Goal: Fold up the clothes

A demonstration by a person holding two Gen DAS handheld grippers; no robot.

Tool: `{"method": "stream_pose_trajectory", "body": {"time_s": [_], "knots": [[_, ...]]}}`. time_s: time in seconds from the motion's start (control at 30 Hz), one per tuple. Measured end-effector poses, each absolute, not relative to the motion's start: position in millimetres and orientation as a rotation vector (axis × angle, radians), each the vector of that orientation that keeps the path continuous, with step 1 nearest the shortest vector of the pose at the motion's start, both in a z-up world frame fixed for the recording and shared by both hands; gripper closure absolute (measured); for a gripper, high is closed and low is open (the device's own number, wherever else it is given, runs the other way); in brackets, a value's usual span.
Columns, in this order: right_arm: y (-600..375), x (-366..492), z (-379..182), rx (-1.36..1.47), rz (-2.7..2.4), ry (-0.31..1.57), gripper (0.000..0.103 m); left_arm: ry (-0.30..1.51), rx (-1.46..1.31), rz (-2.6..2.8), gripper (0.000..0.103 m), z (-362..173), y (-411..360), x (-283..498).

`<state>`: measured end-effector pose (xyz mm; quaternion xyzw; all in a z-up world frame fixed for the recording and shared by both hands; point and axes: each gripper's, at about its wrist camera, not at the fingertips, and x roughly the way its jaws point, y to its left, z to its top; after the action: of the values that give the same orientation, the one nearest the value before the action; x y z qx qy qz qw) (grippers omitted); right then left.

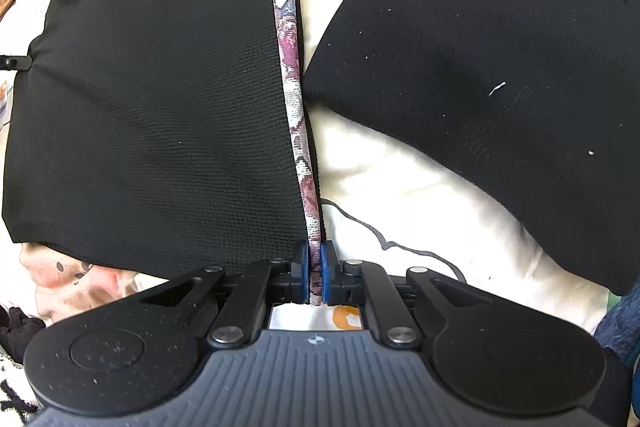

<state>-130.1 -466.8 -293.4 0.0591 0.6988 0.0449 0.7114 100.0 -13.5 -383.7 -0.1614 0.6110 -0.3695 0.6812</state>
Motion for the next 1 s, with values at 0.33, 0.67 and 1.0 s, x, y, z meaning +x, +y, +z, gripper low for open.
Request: {"method": "stream_pose_trajectory", "body": {"time_s": [0.33, 0.67, 1.0], "knots": [[-471.6, -147.9, -282.1, 0.259, 0.1, 1.514, 0.069, 1.397, -0.373, -0.828, 0.064, -373.7, -5.1, 89.8], [-476.9, -168.7, -262.6, 0.351, 0.107, 1.427, 0.067, 1.429, -0.446, -0.821, 0.058, -353.6, 1.5, 59.0], [-529.5, -122.6, -296.1, 0.426, 0.11, 1.381, 0.062, 1.497, -0.511, -0.811, 0.056, -351.0, -12.3, 14.6]]}}
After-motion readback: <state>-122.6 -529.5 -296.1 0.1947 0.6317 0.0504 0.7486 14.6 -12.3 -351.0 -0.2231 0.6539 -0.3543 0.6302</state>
